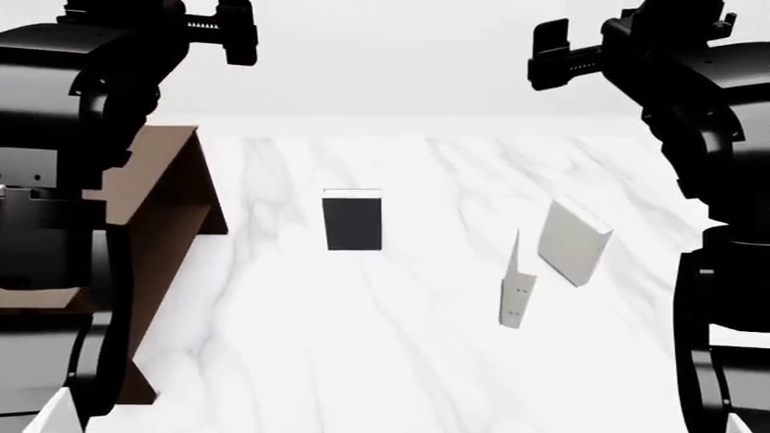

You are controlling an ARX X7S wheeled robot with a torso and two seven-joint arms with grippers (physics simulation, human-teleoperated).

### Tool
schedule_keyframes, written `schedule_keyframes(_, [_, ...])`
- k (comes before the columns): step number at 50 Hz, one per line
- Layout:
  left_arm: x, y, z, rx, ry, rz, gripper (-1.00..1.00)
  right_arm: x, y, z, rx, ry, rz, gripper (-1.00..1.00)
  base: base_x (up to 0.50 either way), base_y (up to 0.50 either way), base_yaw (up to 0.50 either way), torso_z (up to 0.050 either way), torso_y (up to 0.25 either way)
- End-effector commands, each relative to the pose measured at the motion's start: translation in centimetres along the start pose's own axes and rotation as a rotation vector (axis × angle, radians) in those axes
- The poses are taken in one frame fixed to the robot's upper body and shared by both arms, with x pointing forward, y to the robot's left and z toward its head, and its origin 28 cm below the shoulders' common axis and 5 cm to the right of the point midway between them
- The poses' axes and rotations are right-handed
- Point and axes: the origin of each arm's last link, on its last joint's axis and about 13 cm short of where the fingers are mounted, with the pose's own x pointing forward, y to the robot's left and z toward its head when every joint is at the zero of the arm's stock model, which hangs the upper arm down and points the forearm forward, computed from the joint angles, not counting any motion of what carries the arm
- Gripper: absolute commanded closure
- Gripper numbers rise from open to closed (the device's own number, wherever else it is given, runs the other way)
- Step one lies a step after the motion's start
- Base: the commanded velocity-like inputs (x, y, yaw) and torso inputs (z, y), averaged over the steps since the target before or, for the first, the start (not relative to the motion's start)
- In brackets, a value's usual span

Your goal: Pick up the book on the right and place it under the cabinet shelf.

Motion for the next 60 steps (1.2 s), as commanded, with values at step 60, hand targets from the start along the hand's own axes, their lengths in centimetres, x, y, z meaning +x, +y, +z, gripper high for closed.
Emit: schedule_keyframes(60, [0.3,-0.2,0.0,-0.001,0.025,0.001,-1.0,-0.7,-1.1,-0.7,0.001,0.048,-0.027,-1.0,0.11,0.04,0.0,0.0,-0.019])
